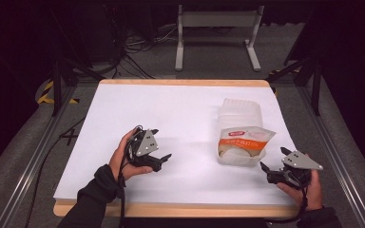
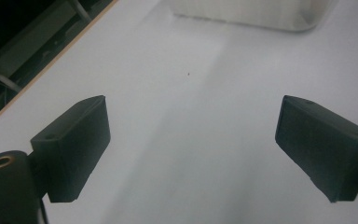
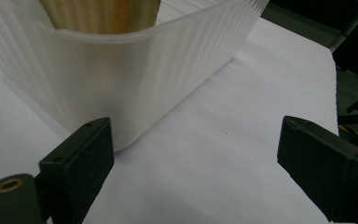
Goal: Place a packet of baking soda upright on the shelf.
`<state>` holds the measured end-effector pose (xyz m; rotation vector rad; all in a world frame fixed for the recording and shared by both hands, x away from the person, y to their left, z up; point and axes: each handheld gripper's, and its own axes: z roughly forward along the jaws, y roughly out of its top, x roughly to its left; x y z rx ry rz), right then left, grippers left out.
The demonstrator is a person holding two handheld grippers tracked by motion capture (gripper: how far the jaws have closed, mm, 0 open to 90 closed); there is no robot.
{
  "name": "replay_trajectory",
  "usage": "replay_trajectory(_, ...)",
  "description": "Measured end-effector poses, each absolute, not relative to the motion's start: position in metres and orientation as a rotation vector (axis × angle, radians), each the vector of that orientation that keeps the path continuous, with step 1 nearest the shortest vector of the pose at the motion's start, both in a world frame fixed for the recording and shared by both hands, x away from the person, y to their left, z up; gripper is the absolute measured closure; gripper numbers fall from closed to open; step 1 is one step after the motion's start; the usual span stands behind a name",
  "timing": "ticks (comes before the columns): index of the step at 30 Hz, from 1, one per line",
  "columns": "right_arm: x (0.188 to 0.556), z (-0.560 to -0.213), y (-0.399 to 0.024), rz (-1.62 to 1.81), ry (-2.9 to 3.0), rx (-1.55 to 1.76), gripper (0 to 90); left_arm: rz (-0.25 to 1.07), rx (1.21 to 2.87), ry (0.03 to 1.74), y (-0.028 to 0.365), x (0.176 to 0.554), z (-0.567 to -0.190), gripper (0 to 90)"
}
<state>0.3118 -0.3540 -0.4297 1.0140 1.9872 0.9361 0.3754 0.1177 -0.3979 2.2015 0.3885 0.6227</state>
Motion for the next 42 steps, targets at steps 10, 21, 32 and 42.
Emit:
replay_trajectory(10, 0.312, -0.432, -0.356, 0.931, 1.993, 1.016, 11.6, 0.635, 2.218, 0.435, 0.140, 0.375, -0.410, 11.1)
replay_trajectory(21, 0.312, -0.432, -0.356, 0.931, 1.994, 1.017, 11.5, 0.637, 2.233, 0.493, 0.165, 0.374, -0.421, 10.8)
replay_trajectory(32, 0.313, -0.434, -0.355, 0.923, 2.000, 1.016, 11.6, 0.651, 2.228, 0.557, 0.199, 0.369, -0.426, 10.4)
replay_trajectory(42, 0.313, -0.434, -0.355, 0.922, 2.000, 1.017, 11.6, 0.631, 2.191, 0.636, 0.227, 0.364, -0.431, 9.7)
